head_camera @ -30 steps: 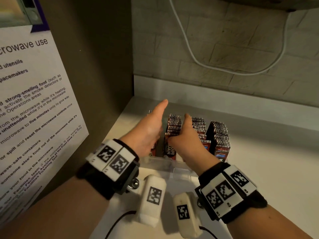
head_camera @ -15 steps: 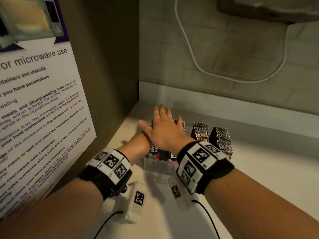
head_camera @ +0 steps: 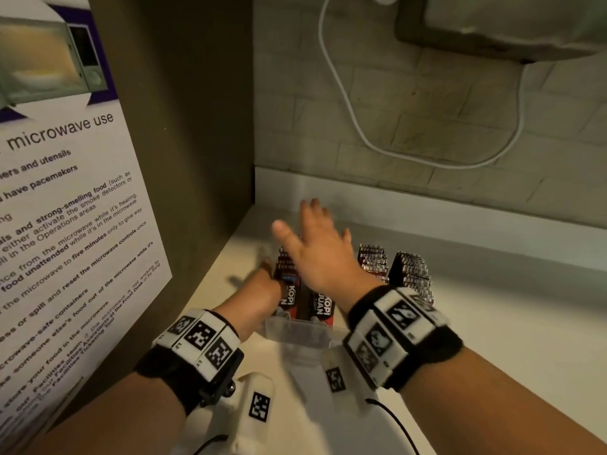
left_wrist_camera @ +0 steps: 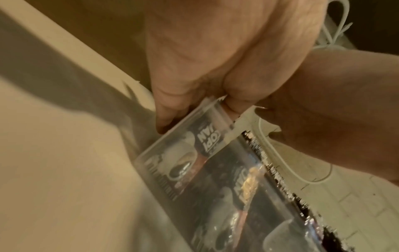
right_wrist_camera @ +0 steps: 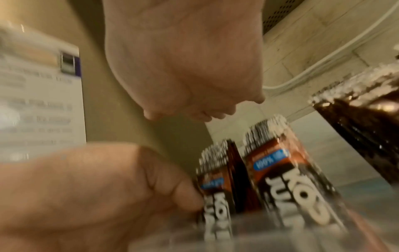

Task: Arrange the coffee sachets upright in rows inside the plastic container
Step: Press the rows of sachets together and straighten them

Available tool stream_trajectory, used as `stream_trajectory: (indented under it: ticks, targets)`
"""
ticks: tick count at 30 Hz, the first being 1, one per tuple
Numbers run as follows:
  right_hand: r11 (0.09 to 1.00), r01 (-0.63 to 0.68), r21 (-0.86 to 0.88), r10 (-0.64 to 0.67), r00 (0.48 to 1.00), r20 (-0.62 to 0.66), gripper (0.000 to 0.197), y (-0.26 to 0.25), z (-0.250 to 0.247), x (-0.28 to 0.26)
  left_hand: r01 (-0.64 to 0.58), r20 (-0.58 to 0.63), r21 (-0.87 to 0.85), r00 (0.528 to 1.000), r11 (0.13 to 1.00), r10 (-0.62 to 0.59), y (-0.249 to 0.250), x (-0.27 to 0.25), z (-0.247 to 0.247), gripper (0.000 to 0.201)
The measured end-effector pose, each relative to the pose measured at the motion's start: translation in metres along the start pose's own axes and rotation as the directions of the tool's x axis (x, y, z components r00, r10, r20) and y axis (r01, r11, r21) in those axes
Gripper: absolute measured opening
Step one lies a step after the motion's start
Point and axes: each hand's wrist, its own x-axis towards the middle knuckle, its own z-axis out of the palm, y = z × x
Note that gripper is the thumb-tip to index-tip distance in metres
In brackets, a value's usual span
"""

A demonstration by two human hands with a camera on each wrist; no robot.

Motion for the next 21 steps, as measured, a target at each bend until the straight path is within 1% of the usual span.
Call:
stream_trajectory:
  ticks: [1, 2, 3, 4, 5, 6, 7, 8, 9, 10, 11, 13, 15, 16, 17, 19, 20, 21]
  targets:
    - [0.99, 0.003, 0.14, 0.014, 0.992, -0.124, 0.069, 0.002, -0.01, -0.004, -0.008, -0.007, 0.021, 1.0, 1.0, 0.009, 0.004, -0.005, -0.002, 0.051]
    - [0.967, 0.015, 0.255, 0.047, 0.971, -0.234, 0.06, 0.005, -0.019, -0.009, -0.031, -0.011, 0.015, 0.999, 0.999, 0.031, 0.01, -0.014, -0.004, 0.057]
    - [0.943, 0.021, 0.332, 0.088, 0.946, -0.311, 0.048, 0.009, -0.027, -0.015, -0.076, -0.057, -0.001, 0.996, 0.997, 0.075, 0.01, -0.014, -0.005, 0.06]
    - [0.922, 0.01, 0.386, 0.139, 0.925, -0.354, 0.038, 0.015, -0.035, -0.021, -0.12, -0.085, -0.028, 0.989, 0.992, 0.117, 0.013, -0.021, -0.006, 0.059]
    - [0.902, -0.016, 0.431, 0.196, 0.905, -0.376, 0.034, 0.021, -0.041, -0.027, -0.166, -0.106, -0.085, 0.982, 0.982, 0.157, 0.019, -0.029, -0.002, 0.055]
    - [0.881, -0.049, 0.471, 0.253, 0.889, -0.382, 0.033, 0.028, -0.047, -0.034, -0.205, -0.107, -0.119, 0.975, 0.971, 0.193, 0.025, -0.037, 0.001, 0.051]
    - [0.855, -0.088, 0.511, 0.31, 0.877, -0.367, 0.033, 0.034, -0.052, -0.041, -0.232, -0.067, -0.161, 0.972, 0.959, 0.224, 0.027, -0.04, 0.006, 0.045]
    - [0.826, -0.126, 0.549, 0.361, 0.867, -0.344, 0.033, 0.04, -0.056, -0.049, -0.231, -0.04, -0.208, 0.973, 0.95, 0.227, 0.029, -0.043, 0.011, 0.04]
    - [0.804, -0.157, 0.573, 0.397, 0.86, -0.321, 0.031, 0.045, -0.06, -0.056, -0.214, 0.01, -0.244, 0.975, 0.946, 0.223, 0.031, -0.047, 0.018, 0.037]
    - [0.79, -0.189, 0.583, 0.424, 0.856, -0.297, 0.029, 0.049, -0.062, -0.063, -0.186, 0.075, -0.264, 0.974, 0.946, 0.212, 0.031, -0.05, 0.024, 0.039]
    - [0.779, -0.222, 0.587, 0.445, 0.855, -0.267, 0.026, 0.051, -0.063, -0.07, -0.141, 0.139, -0.264, 0.973, 0.954, 0.183, 0.032, -0.053, 0.031, 0.046]
    - [0.767, -0.277, 0.578, 0.462, 0.864, -0.2, 0.025, 0.051, -0.06, -0.082, -0.021, 0.278, -0.269, 0.955, 0.963, 0.099, 0.032, -0.053, 0.047, 0.063]
    - [0.801, -0.312, 0.512, 0.44, 0.885, -0.149, 0.025, 0.052, -0.052, -0.091, 0.061, 0.37, -0.271, 0.928, 0.961, 0.046, 0.033, -0.053, 0.06, 0.068]
    - [0.817, -0.327, 0.475, 0.43, 0.894, -0.124, 0.025, 0.051, -0.049, -0.095, 0.076, 0.379, -0.274, 0.925, 0.959, 0.035, 0.034, -0.051, 0.065, 0.063]
    - [0.83, -0.345, 0.439, 0.426, 0.9, -0.098, 0.025, 0.051, -0.045, -0.098, 0.083, 0.381, -0.251, 0.924, 0.964, 0.019, 0.037, -0.053, 0.069, 0.055]
    - [0.849, -0.371, 0.377, 0.421, 0.905, -0.056, 0.025, 0.051, -0.041, -0.103, 0.084, 0.361, -0.231, 0.933, 0.969, 0.005, 0.044, -0.058, 0.073, 0.032]
    - [0.854, -0.385, 0.35, 0.424, 0.905, -0.041, 0.025, 0.051, -0.04, -0.104, 0.085, 0.357, -0.241, 0.934, 0.967, 0.007, 0.045, -0.058, 0.074, 0.03]
    - [0.857, -0.398, 0.327, 0.429, 0.903, -0.023, 0.025, 0.05, -0.039, -0.105, 0.105, 0.359, -0.249, 0.933, 0.963, -0.009, 0.043, -0.055, 0.075, 0.034]
